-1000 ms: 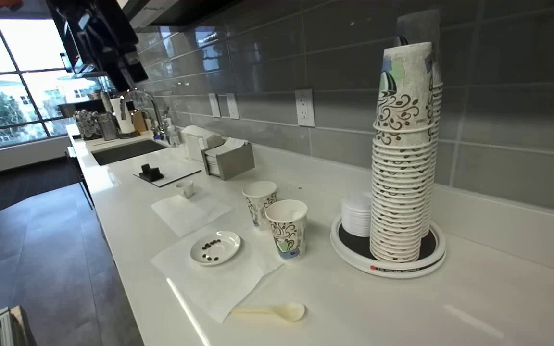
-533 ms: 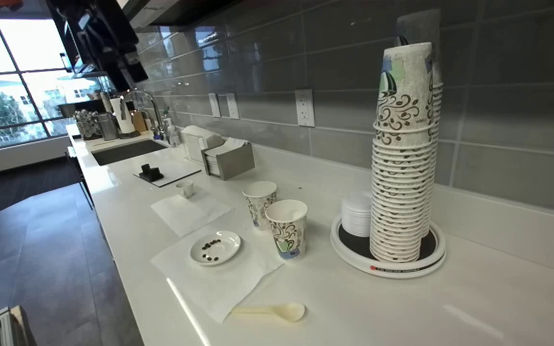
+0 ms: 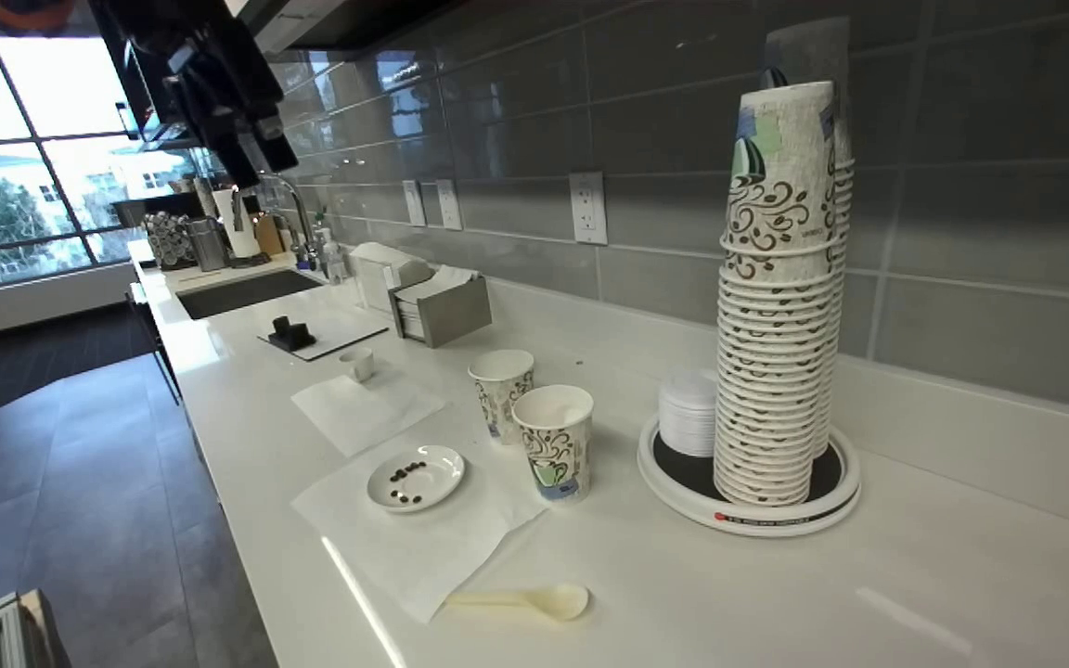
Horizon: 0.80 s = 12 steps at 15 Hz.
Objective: Put the left cup in the right cup, then move the cups to the left
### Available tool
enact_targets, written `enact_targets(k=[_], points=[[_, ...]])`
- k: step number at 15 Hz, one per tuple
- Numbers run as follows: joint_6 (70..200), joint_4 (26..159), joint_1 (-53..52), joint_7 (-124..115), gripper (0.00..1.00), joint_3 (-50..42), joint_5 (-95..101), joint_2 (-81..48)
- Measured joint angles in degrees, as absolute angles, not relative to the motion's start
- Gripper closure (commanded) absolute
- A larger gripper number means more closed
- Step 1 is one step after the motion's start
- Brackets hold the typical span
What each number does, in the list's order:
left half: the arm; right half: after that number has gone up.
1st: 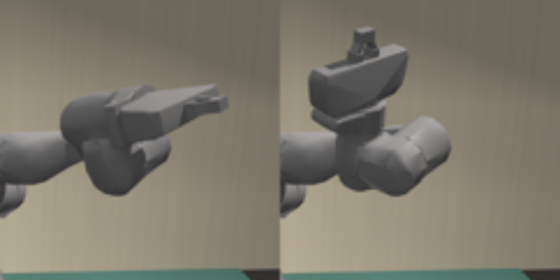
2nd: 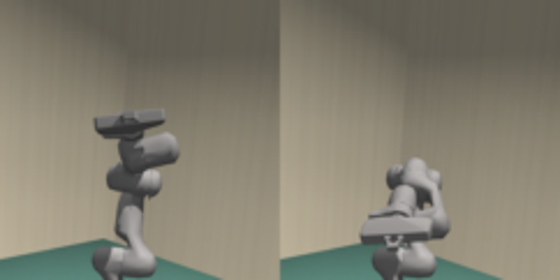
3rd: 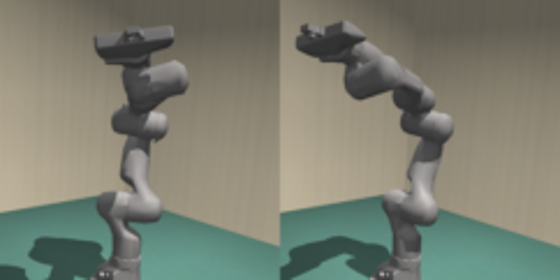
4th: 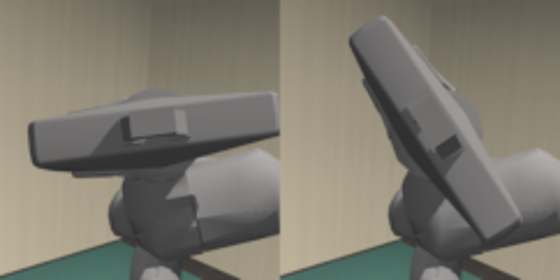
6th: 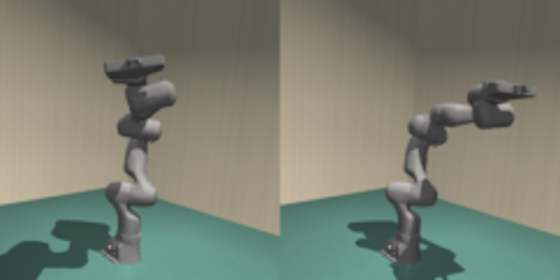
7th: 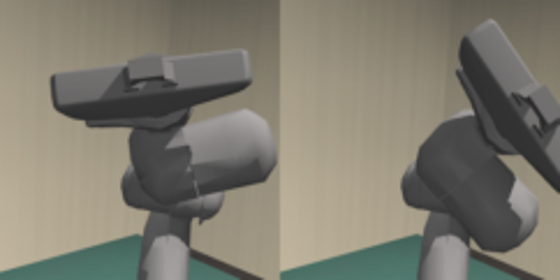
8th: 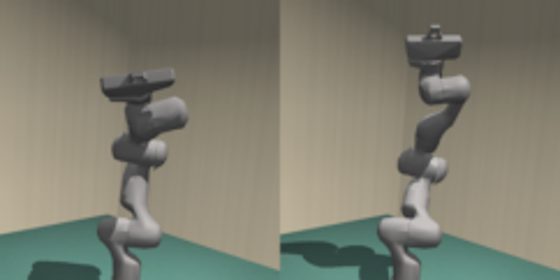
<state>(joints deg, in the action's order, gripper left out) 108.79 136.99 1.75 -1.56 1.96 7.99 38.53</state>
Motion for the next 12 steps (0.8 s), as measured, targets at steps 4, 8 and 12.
enact_targets(k=[4, 8, 12], points=[[115.0, 136.0, -1.8, -1.6, 0.0, 3.8, 7.8, 29.7], [124.7, 133.8, -2.1, -3.5, 0.0, 4.2, 7.5, 19.2], [131.9, 131.4, -1.3, -5.7, 0.0, 2.7, 5.6, 10.3]])
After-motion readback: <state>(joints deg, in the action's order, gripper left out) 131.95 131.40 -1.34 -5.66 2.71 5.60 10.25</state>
